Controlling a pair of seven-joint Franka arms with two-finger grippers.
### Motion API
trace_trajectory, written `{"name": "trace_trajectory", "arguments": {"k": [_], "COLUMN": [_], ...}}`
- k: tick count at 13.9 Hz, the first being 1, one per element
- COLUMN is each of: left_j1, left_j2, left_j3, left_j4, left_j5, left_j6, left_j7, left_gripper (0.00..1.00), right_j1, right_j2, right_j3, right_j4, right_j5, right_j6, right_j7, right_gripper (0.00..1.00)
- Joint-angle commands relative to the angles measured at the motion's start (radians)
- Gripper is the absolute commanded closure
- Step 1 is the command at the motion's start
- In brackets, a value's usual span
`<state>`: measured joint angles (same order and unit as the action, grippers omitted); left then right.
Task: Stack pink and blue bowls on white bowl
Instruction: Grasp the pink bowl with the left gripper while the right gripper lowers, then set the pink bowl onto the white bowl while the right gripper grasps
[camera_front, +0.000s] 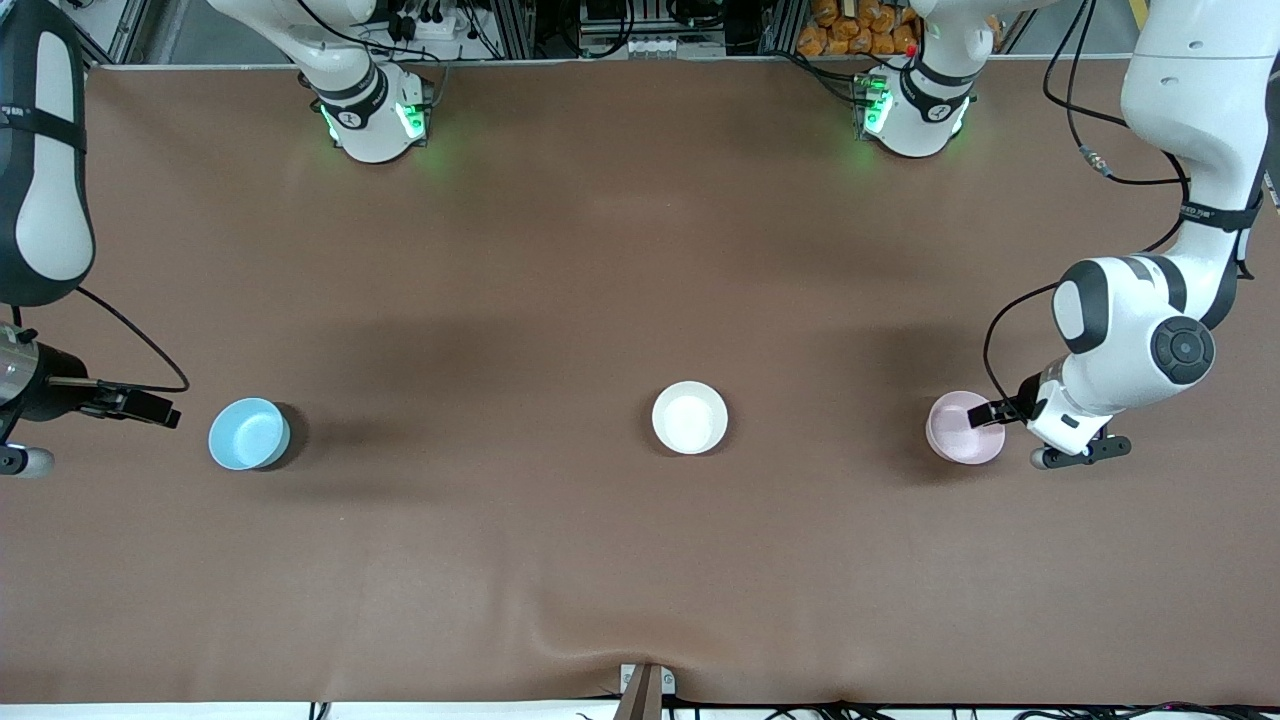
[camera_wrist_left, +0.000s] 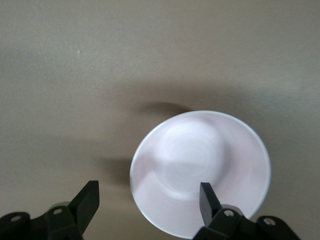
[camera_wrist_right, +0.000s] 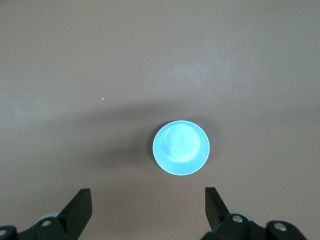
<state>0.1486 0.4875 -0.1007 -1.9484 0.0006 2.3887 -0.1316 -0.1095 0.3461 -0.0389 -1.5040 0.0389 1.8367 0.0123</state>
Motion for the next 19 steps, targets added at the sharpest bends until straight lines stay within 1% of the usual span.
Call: {"name": "trace_trajectory", "arguments": {"k": [1, 2, 4, 5, 8, 10, 11, 12, 14, 16, 17, 18, 19], "left_j1": [0.012, 0.011, 0.002, -0.001, -0.006, -0.014, -0.014, -0.012, -0.015, -0.021, -0.029, -0.059, -0.117], "left_j2": [0.012, 0.02, 0.026, 0.038, 0.037, 0.013, -0.006, -0.027, -0.043, -0.035, -0.035, -0.029, -0.014], "left_j3": [-0.004, -0.005, -0.005, -0.005, -0.013, -0.037, -0.069, -0.114, -0.235, -0.316, -0.362, -0.384, -0.382], "left_j4": [-0.003, -0.003, -0.003, 0.002, 0.006, 0.025, 0.028, 0.031, 0.078, 0.12, 0.134, 0.144, 0.17], "left_j5": [0.006, 0.007, 0.007, 0.007, 0.007, 0.007, 0.007, 0.007, 0.001, -0.008, -0.007, -0.004, -0.001], "left_j6": [0.029, 0.029, 0.029, 0.029, 0.027, 0.012, -0.008, -0.037, -0.089, -0.118, -0.118, -0.118, -0.118], "left_j7": [0.004, 0.004, 0.004, 0.006, 0.009, 0.035, 0.04, 0.072, 0.058, -0.018, -0.052, -0.095, -0.15], "left_gripper": [0.27, 0.4, 0.92, 1.0, 1.0, 1.0, 1.0, 1.0, 1.0, 1.0, 1.0, 1.0, 1.0], "right_j1": [-0.047, -0.059, -0.088, -0.096, -0.098, -0.099, -0.099, -0.101, -0.088, -0.097, -0.105, -0.11, -0.11], "right_j2": [0.004, 0.02, 0.051, 0.063, 0.106, 0.149, 0.174, 0.201, 0.258, 0.307, 0.312, 0.313, 0.314], "right_j3": [0.008, 0.008, 0.008, 0.008, 0.008, 0.008, 0.008, 0.008, 0.008, 0.008, 0.008, 0.008, 0.008], "right_j4": [-0.028, -0.028, -0.018, -0.016, -0.015, -0.015, -0.015, -0.015, -0.015, -0.022, -0.028, -0.045, -0.076], "right_j5": [0.007, 0.007, 0.007, 0.007, -0.001, -0.004, 0.006, 0.007, 0.006, 0.006, 0.006, 0.006, 0.006], "right_j6": [0.0, 0.001, 0.009, 0.018, 0.042, 0.122, 0.151, 0.183, 0.264, 0.323, 0.32, 0.314, 0.319], "right_j7": [-0.002, -0.003, -0.031, -0.044, -0.064, -0.165, -0.222, -0.238, -0.241, -0.245, -0.25, -0.258, -0.258], "right_gripper": [0.0, 0.0, 0.0, 0.0, 0.0, 0.0, 0.0, 0.0, 0.0, 0.0, 0.0, 0.0, 0.0]}}
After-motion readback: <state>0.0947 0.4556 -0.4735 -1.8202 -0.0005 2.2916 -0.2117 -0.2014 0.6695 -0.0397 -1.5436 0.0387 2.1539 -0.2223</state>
